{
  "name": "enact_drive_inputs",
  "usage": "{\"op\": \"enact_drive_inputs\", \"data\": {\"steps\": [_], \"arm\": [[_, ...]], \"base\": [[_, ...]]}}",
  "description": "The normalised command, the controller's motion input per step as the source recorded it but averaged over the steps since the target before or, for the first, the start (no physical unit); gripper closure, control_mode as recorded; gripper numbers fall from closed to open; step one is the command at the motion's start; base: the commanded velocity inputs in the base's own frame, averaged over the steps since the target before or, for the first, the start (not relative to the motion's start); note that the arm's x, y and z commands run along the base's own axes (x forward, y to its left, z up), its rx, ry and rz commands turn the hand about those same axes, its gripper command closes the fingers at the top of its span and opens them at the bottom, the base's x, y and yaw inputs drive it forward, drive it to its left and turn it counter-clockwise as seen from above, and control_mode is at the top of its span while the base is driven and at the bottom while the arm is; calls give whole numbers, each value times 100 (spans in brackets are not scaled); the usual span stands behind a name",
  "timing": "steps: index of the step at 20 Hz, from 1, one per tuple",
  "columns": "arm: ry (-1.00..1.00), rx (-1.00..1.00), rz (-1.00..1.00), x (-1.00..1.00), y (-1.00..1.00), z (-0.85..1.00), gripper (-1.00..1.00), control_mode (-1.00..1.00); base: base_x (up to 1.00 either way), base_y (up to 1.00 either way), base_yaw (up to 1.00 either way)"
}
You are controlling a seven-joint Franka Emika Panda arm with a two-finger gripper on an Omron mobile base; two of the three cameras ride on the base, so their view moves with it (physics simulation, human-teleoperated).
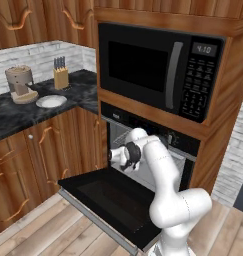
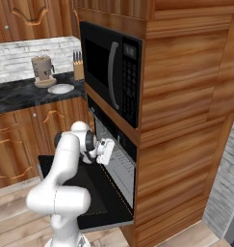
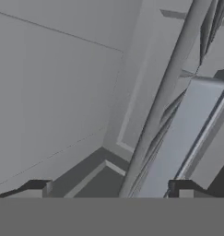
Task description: Take the baked cake out of the oven and place it on the plate for cooling. Then close the oven door.
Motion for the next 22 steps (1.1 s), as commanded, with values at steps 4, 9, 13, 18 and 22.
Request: {"op": "enact_drive_inputs", "data": {"steps": [4, 9, 13, 18, 22], "arm": [[0, 0, 0, 29, -26, -32, -100, -100], [1, 0, 0, 17, -19, -35, 100, -100], [15, 3, 0, -5, 3, -40, 100, -100], [23, 11, 2, -31, 39, -50, 100, -100], [25, 14, 3, -48, 58, -52, 100, -100]], "base": [[0, 0, 0], [0, 0, 0], [0, 0, 0], [0, 0, 0], [0, 0, 0]]}}
